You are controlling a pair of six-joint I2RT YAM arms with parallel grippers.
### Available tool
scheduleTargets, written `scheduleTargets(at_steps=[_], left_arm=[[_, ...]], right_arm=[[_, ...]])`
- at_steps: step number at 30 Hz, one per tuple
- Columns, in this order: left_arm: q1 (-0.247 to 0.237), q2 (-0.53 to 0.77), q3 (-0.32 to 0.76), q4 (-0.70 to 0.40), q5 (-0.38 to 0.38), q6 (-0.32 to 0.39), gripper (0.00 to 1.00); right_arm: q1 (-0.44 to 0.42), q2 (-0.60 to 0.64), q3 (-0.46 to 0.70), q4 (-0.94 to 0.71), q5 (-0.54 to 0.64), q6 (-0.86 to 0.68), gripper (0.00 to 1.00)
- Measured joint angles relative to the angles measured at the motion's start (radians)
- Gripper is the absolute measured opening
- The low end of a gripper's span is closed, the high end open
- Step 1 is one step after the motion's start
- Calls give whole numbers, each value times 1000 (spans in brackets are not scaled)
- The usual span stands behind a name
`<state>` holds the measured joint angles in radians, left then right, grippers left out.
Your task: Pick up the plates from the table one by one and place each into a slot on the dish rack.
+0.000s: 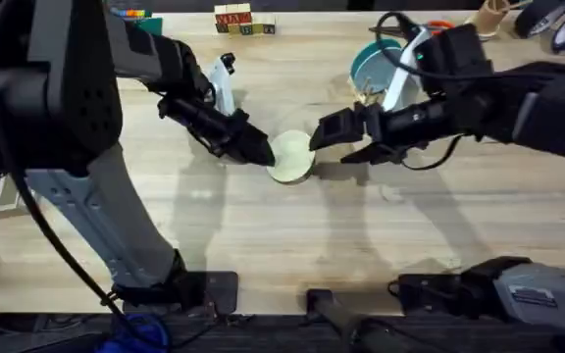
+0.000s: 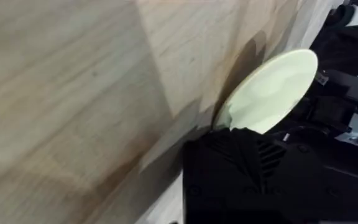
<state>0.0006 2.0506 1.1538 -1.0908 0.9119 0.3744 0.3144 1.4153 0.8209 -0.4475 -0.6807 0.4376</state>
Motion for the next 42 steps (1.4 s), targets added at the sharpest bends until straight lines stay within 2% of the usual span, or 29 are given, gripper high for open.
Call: scheduleTargets(at_steps=[15,23,37,42], left_arm=[[0,0,0,0,0,0,43],[0,0,0,0,0,0,43],[0,0,0,0,0,0,42],[0,0,0,0,0,0,42]], right_arm=[[90,194,-1,199,-2,92,994],[95,204,-1,246,-4,167,994],[176,237,-1,390,7,206,992],[181,239,-1,390,8,207,928]])
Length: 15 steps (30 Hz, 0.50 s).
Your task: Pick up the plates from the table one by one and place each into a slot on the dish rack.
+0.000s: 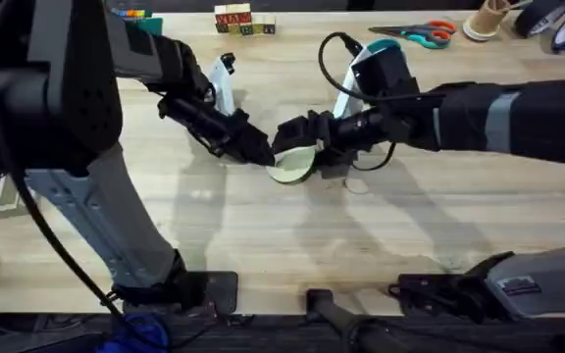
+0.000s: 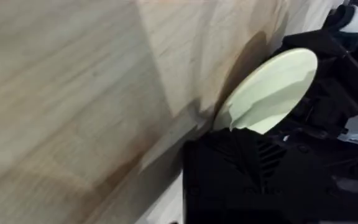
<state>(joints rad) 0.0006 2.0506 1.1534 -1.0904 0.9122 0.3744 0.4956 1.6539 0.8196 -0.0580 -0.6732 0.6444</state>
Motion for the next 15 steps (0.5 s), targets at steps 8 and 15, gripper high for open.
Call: scheduleTargets(at_steps=[8,15], left_arm=[[0,0,0,0,0,0,42],[0,0,0,-1,0,0,43]], right_arm=[[0,0,0,1,26,7,785],[0,0,0,1,55,17,487]])
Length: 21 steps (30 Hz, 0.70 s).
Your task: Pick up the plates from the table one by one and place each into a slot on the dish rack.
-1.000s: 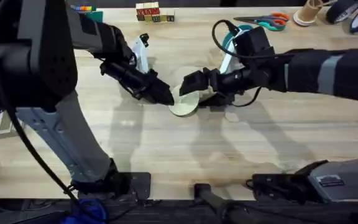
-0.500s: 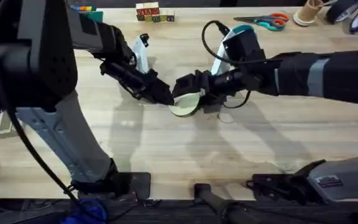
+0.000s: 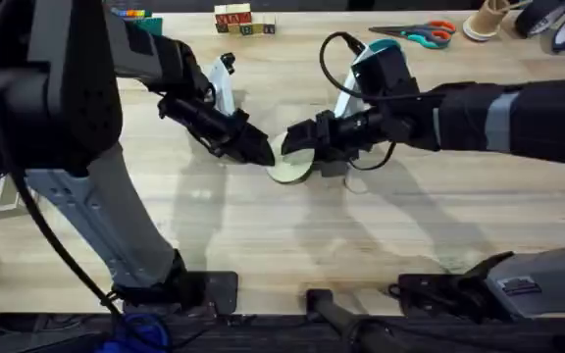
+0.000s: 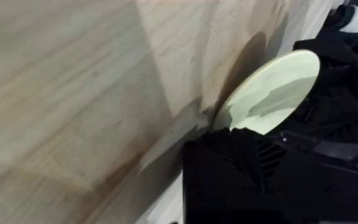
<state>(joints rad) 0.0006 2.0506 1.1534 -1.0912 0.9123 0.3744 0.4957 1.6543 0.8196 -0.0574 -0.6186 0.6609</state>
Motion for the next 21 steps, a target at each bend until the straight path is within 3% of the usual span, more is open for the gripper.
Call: scheduleTargets(at_steps=[5,9,21], left_arm=[[0,0,0,0,0,0,43],[0,0,0,0,0,0,43],[0,0,0,0,0,0,42]], right_arm=[[0,0,0,-1,8,4,367],[-1,0,0,-3,16,10,59],[-1,0,0,-2,16,10,30]])
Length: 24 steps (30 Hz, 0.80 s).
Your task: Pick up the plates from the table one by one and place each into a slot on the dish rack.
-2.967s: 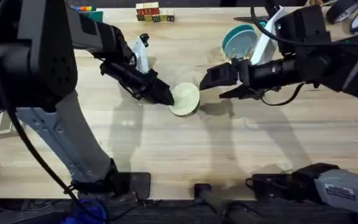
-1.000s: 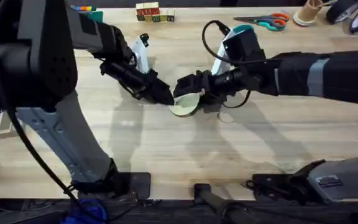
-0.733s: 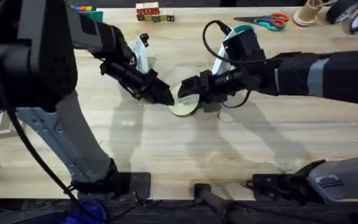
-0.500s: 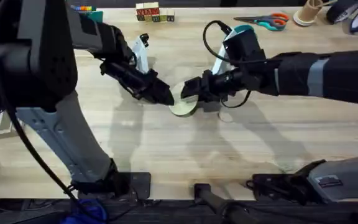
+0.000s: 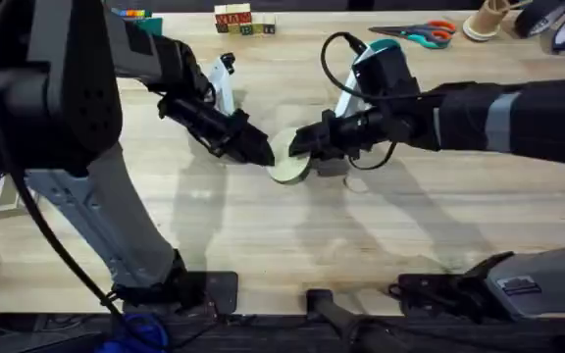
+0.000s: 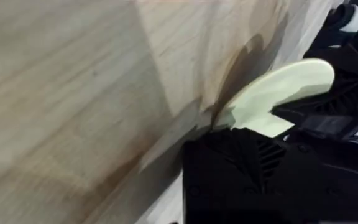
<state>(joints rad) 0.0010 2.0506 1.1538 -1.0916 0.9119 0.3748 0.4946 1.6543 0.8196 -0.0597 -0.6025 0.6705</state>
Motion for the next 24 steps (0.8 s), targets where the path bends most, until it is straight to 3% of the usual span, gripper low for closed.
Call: scheduleTargets(at_steps=[14,24], left_arm=[[-2,15,62,-93,-37,-4,41],[-2,-9,268,-263,-127,-19,41]], right_arm=[[0,0,0,1,0,0,32],[-3,0,0,0,0,0,32]])
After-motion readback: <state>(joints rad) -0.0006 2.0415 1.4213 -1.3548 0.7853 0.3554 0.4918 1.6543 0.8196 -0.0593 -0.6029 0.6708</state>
